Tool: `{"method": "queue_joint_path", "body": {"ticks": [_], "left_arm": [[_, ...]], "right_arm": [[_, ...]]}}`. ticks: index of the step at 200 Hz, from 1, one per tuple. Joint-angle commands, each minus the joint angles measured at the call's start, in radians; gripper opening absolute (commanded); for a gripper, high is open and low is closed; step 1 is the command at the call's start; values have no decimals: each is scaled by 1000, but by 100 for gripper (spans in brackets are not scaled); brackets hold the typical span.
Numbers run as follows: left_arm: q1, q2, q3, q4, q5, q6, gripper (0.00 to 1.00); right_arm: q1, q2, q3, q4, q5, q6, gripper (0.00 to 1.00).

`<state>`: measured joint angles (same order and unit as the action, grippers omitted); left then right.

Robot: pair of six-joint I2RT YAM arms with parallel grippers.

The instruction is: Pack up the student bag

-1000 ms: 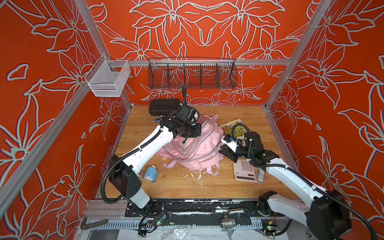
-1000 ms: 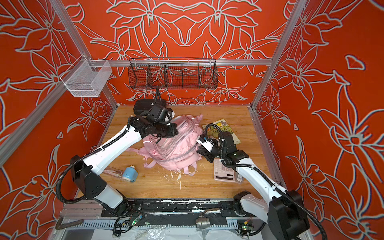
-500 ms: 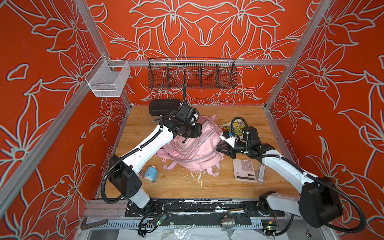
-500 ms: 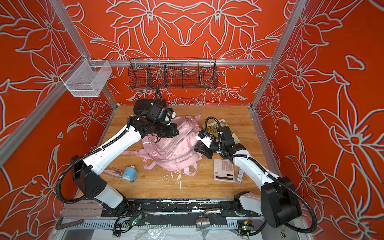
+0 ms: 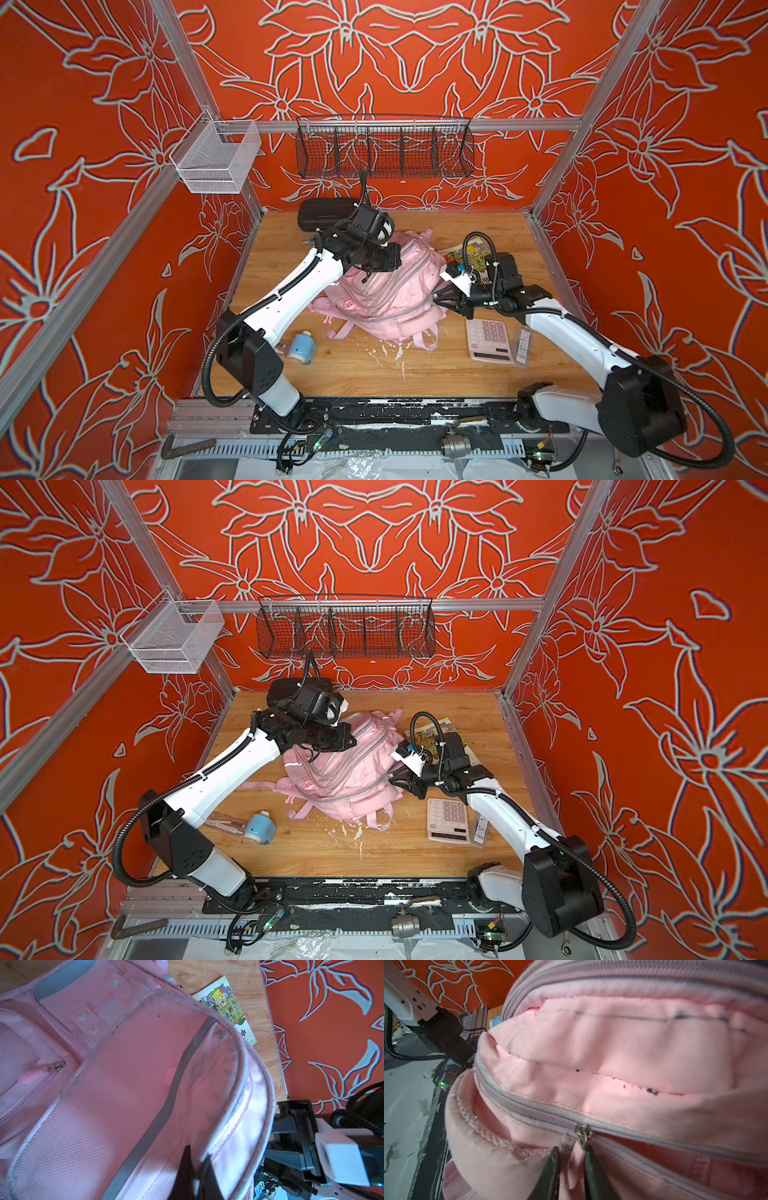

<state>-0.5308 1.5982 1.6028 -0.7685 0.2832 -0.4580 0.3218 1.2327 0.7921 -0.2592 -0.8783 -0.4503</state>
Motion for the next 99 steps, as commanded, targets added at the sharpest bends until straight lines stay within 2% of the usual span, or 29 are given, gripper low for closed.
{"method": "queue_joint_path", "body": {"ticks": [1, 49, 79, 99], "left_arm": [[7, -47, 44, 164, 32, -21, 0], [9, -43, 42, 158, 19, -28, 0], [11, -47, 35, 114, -7, -60, 0], [10, -55, -11, 102, -4, -118, 0]], "right_arm": [[3, 2, -8, -44, -21, -27, 18], [3, 18, 16, -40, -24, -7, 9], [2, -1, 54, -79, 99, 24, 0], [-1, -6, 128, -131, 216, 55, 0]]}}
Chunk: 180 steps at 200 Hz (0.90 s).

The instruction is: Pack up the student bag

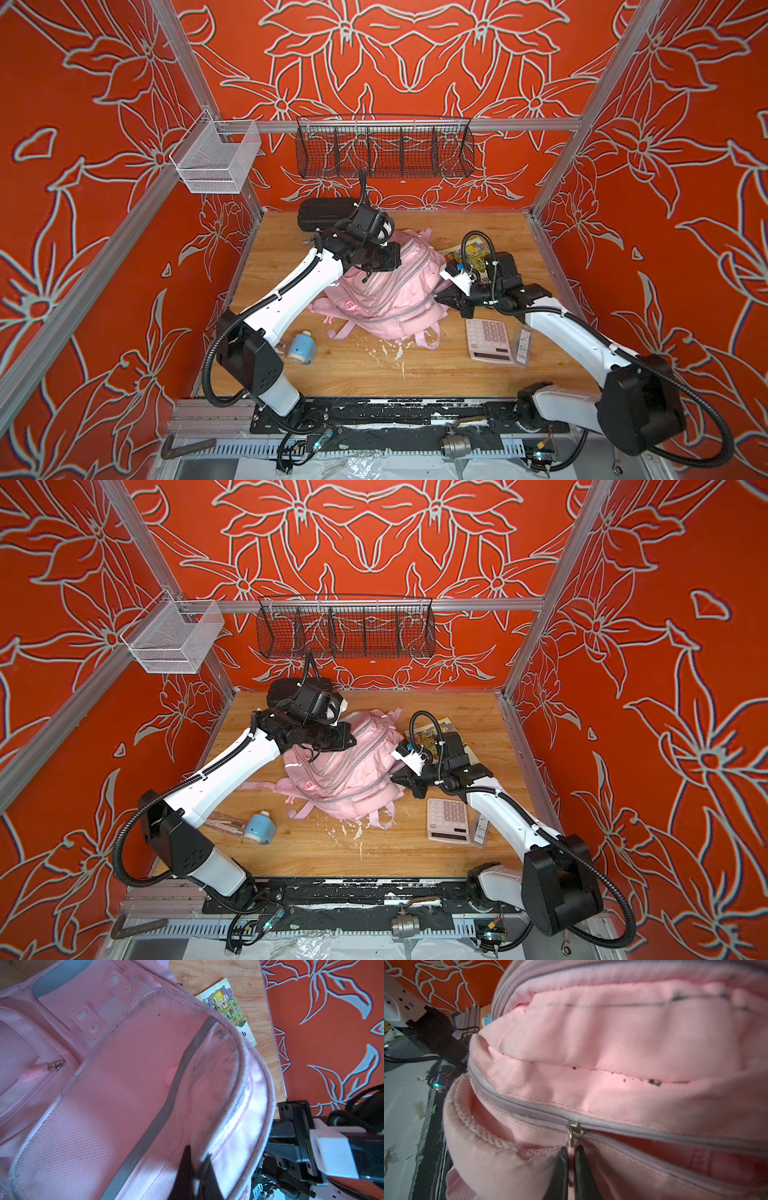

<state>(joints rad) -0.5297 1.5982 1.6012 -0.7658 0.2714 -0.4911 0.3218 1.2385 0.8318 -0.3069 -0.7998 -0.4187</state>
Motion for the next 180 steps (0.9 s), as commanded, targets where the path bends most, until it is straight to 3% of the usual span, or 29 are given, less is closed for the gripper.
{"method": "queue_joint_path", "body": {"ticks": [1, 18, 55, 88, 121, 180], "left_arm": [[9, -55, -14, 100, 8, -89, 0], [10, -66, -77, 138, 14, -148, 0], [7, -34, -136, 256, -8, -251, 0], [7, 6, -121, 354, -57, -337, 0], [6, 47, -90, 396, -103, -403, 0], [6, 85, -48, 448, -157, -471, 0]], "right_arm": [[-1, -11, 93, -88, 143, 24, 0], [-1, 10, 192, -188, 210, 30, 0], [10, 43, 319, -365, 238, 71, 0], [101, 20, 341, -431, 345, 103, 0], [181, 16, 355, -434, 434, 199, 0], [287, 1, 316, -350, 486, 395, 0]]}}
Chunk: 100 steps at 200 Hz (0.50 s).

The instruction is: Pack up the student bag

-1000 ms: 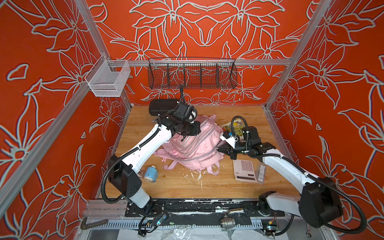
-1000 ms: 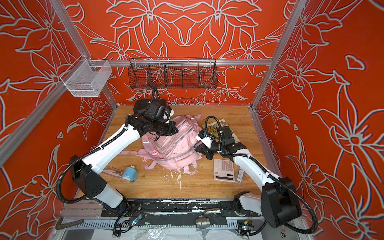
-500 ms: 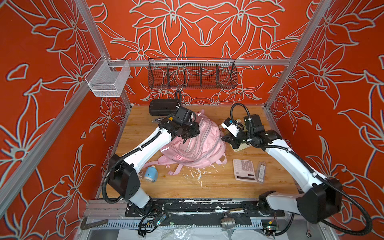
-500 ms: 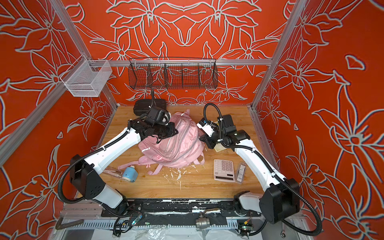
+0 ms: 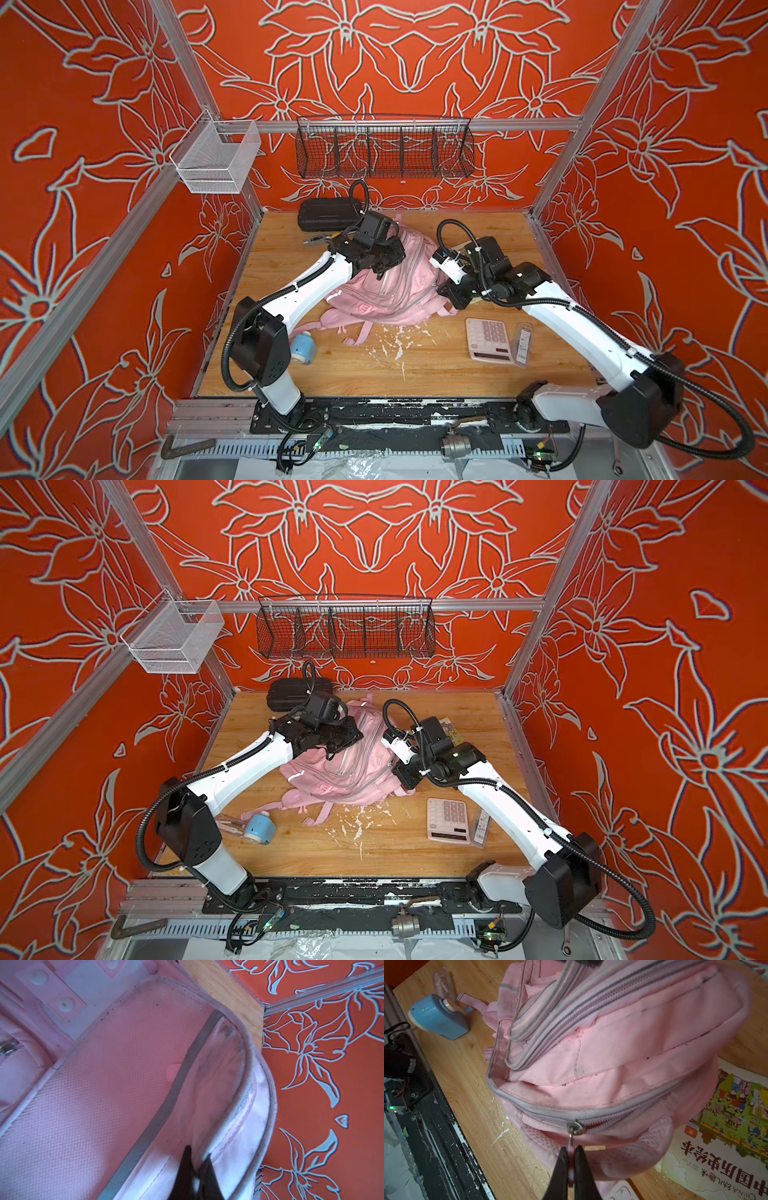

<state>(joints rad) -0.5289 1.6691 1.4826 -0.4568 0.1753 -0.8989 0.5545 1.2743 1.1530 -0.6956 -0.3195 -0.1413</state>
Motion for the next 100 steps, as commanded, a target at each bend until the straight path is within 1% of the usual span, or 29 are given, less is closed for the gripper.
{"method": "queue_joint_path", "body": {"ticks": [1, 15, 26, 40, 51, 67, 70, 79, 83, 91, 100], "left_arm": [[6, 15, 72, 139, -60, -63, 0], [5, 30, 85, 151, -38, -73, 0], [6, 42, 94, 153, -15, -71, 0], [4, 47, 100, 133, 5, -54, 0], [4, 42, 97, 115, 10, -20, 0], [5, 27, 99, 60, 11, 52, 0], [6, 23, 98, 51, 12, 68, 5], [13, 10, 92, 25, 22, 112, 28], [16, 4, 89, 14, 28, 133, 34], [27, -6, 88, -2, 57, 183, 44], [37, -15, 99, -53, 65, 239, 51]], "right_arm": [[56, -35, -8, 43, 5, 121, 0], [79, -30, -46, 106, 5, 150, 0], [85, -23, -60, 138, 12, 151, 0], [85, -25, -64, 154, 53, 135, 0], [79, -39, -64, 163, 75, 105, 0], [53, -72, -72, 190, 67, 67, 0], [49, -77, -73, 194, 63, 57, 0], [29, -93, -78, 209, 39, 38, 0], [20, -97, -79, 213, 27, 25, 0], [-1, -101, -74, 212, 2, 2, 0], [-21, -102, -64, 204, -23, -27, 0]]}}
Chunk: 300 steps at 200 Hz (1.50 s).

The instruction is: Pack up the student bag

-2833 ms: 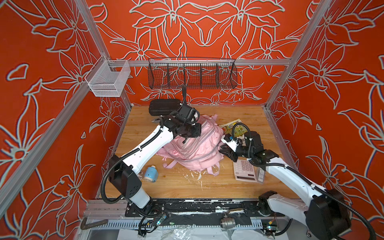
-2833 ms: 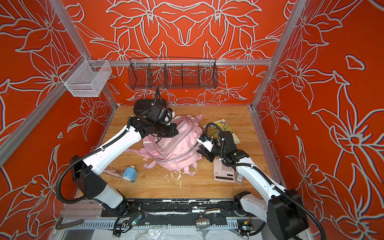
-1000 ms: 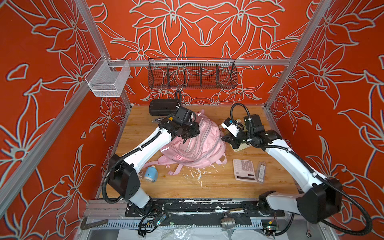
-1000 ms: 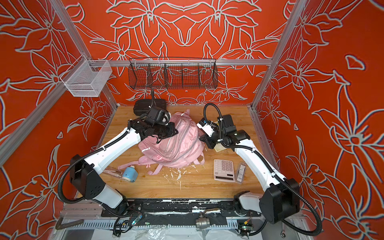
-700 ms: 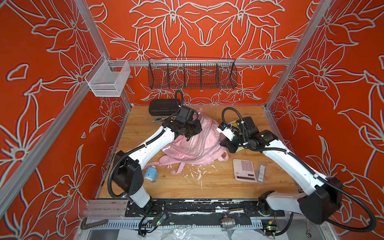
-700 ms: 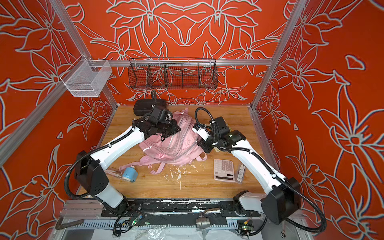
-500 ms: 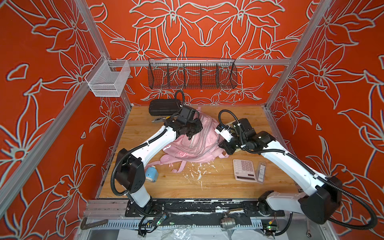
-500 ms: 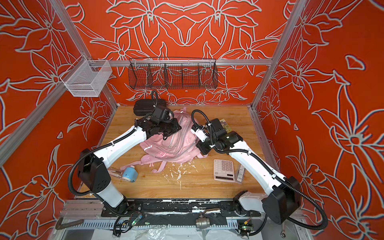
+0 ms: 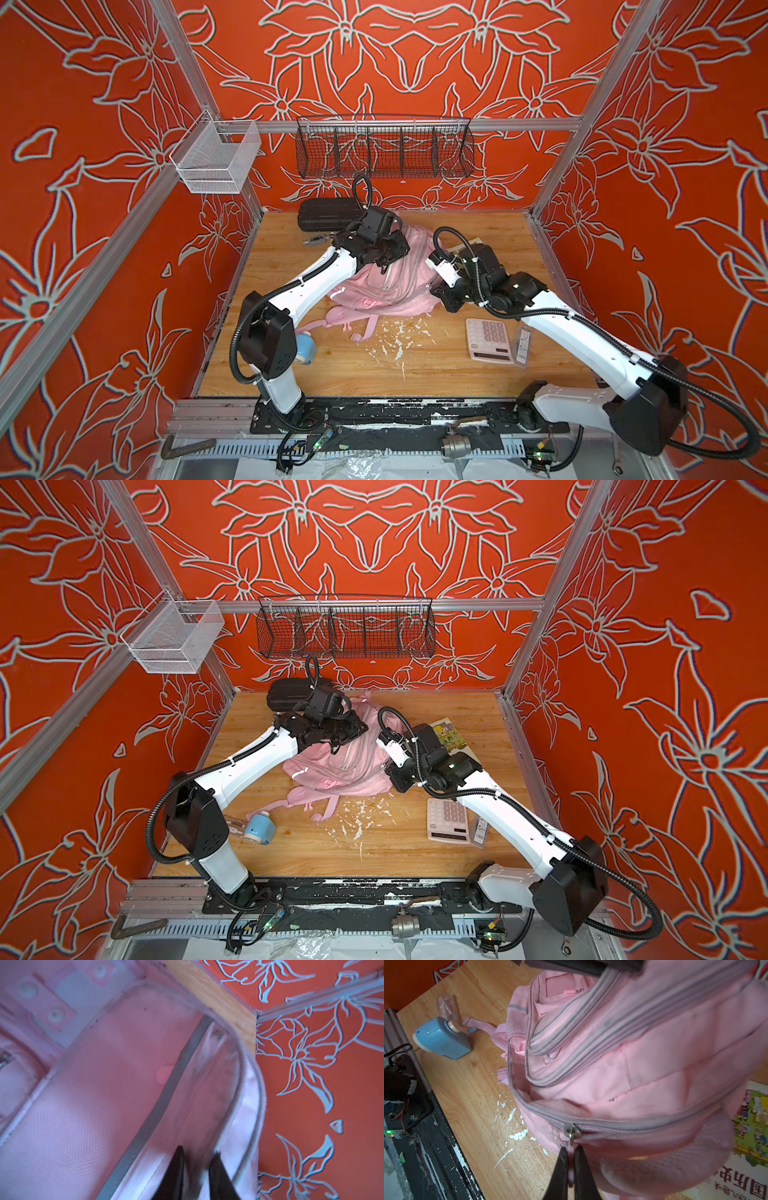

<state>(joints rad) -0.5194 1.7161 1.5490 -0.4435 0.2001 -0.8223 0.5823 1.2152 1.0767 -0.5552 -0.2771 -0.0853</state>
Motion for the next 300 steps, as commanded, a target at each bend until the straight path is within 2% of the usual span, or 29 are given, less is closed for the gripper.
{"method": "queue_joint_path", "body": {"ticks": [1, 17, 48, 82, 125, 180, 202, 214, 222, 240, 250, 279, 300], "left_arm": [[29, -63, 32, -72, 41, 172, 51], [36, -69, 68, -187, 24, 311, 60], [34, -31, 130, -397, 48, 578, 66], [-22, -28, 82, -421, 33, 731, 73], [-98, 22, 80, -417, -21, 807, 78], [-107, 113, 104, -413, -126, 797, 78], [-107, 135, 110, -407, -141, 785, 72], [-106, 143, 112, -398, -150, 778, 64], [-107, 150, 118, -397, -155, 774, 52], [-107, 162, 129, -410, -154, 760, 15], [-107, 155, 125, -417, -151, 745, 0], [-107, 78, 68, -409, -98, 655, 0], [-107, -1, 21, -388, -18, 560, 0]], "right_arm": [[-50, -42, 13, 63, -68, -89, 0], [-84, -37, 31, 42, -112, -151, 0], [-147, -26, 43, 24, -204, -228, 0], [-187, -14, 59, 13, -249, -259, 0], [-214, 0, 96, -23, -261, -287, 0], [-224, 9, 116, -36, -271, -294, 0], [-223, 9, 115, -39, -267, -298, 0], [-223, 10, 115, -37, -267, -300, 0], [-223, 11, 115, -37, -267, -301, 0], [-225, 16, 115, -35, -252, -303, 0], [-227, 19, 118, -37, -236, -309, 0], [-244, 41, 139, -43, -196, -329, 0], [-264, 65, 173, -48, -173, -352, 0]]}}
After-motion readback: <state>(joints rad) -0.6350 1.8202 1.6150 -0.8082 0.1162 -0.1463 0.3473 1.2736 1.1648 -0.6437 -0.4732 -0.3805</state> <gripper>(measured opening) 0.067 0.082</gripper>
